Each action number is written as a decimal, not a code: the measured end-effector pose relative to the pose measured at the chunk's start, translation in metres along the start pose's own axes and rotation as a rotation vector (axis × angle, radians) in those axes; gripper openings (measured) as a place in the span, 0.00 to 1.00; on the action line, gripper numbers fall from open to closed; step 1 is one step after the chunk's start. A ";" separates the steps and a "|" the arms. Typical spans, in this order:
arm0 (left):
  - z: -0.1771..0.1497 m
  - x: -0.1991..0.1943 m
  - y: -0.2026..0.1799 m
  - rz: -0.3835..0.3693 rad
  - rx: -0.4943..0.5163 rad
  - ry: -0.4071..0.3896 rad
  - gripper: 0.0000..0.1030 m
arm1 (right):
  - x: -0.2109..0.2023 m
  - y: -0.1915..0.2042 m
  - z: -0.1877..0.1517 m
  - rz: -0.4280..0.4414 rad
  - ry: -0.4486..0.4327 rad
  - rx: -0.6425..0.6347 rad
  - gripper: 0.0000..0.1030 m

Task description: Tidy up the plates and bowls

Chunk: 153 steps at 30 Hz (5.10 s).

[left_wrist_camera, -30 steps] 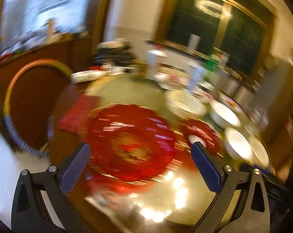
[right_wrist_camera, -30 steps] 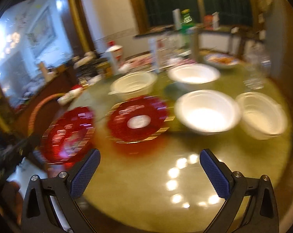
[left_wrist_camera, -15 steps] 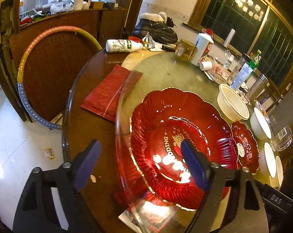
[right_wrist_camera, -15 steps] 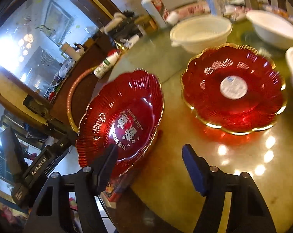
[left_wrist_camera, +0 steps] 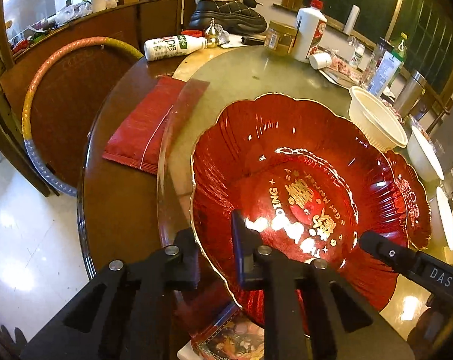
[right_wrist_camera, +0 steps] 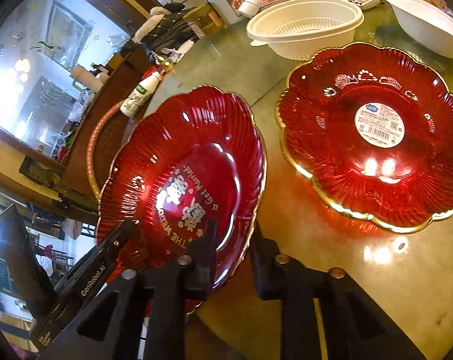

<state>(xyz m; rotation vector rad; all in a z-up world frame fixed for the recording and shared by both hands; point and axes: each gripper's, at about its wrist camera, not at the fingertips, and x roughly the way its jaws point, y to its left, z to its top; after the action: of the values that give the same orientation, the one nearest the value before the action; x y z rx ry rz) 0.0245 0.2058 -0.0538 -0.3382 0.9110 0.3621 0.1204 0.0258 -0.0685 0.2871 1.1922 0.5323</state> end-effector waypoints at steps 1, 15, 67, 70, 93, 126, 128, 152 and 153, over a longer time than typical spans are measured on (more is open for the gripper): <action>0.000 -0.001 -0.001 0.006 0.000 -0.005 0.13 | -0.001 0.000 -0.001 0.003 -0.001 -0.002 0.17; 0.004 -0.046 -0.007 0.026 0.001 -0.108 0.13 | -0.039 0.015 -0.002 -0.001 -0.114 -0.093 0.17; -0.017 -0.016 -0.006 0.039 0.001 -0.039 0.13 | -0.021 0.013 -0.013 -0.118 -0.089 -0.132 0.16; -0.017 -0.015 -0.005 0.039 0.002 -0.033 0.14 | -0.019 0.012 -0.012 -0.122 -0.083 -0.131 0.16; 0.023 -0.083 -0.091 -0.210 0.032 -0.225 0.81 | -0.117 -0.100 -0.001 -0.046 -0.258 0.140 0.54; 0.056 0.063 -0.243 -0.043 0.458 0.263 0.19 | -0.084 -0.163 0.035 -0.079 -0.175 0.250 0.11; 0.055 0.053 -0.241 -0.059 0.456 0.251 0.19 | -0.088 -0.160 0.033 -0.087 -0.190 0.238 0.11; 0.014 -0.068 -0.187 -0.196 0.343 -0.060 0.18 | -0.164 -0.106 -0.022 -0.130 -0.415 0.063 0.10; 0.013 -0.071 -0.185 -0.197 0.337 -0.067 0.18 | -0.165 -0.104 -0.024 -0.133 -0.421 0.058 0.11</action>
<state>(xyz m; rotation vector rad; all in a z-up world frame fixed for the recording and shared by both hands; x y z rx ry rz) 0.0751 0.0360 0.0349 -0.1031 0.8474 0.0350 0.0792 -0.1515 0.0055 0.3476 0.8114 0.3017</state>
